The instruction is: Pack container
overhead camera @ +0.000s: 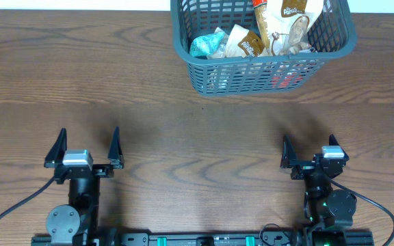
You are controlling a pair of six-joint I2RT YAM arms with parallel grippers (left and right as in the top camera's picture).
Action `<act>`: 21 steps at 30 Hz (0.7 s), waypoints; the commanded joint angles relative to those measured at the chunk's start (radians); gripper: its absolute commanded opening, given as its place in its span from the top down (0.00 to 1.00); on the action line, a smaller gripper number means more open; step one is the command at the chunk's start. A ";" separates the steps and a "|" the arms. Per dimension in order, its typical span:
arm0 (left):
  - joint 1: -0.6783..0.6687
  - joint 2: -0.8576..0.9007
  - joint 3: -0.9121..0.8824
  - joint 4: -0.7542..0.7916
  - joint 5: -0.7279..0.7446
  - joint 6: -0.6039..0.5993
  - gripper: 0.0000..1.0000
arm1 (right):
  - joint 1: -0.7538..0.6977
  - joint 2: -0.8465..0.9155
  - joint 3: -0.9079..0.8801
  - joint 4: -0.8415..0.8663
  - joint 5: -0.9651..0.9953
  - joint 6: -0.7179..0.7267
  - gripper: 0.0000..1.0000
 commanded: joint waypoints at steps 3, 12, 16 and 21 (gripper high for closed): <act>0.005 -0.039 -0.076 0.075 0.014 0.006 0.01 | 0.007 -0.007 -0.002 -0.005 0.003 -0.012 0.01; 0.005 -0.039 -0.138 0.116 0.013 -0.005 0.01 | 0.007 -0.007 -0.002 -0.005 0.003 -0.012 0.01; 0.005 -0.039 -0.172 0.109 0.014 -0.006 0.02 | 0.007 -0.007 -0.002 -0.005 0.003 -0.012 0.01; 0.005 -0.039 -0.187 0.061 0.014 -0.016 0.01 | 0.007 -0.007 -0.002 -0.005 0.003 -0.012 0.01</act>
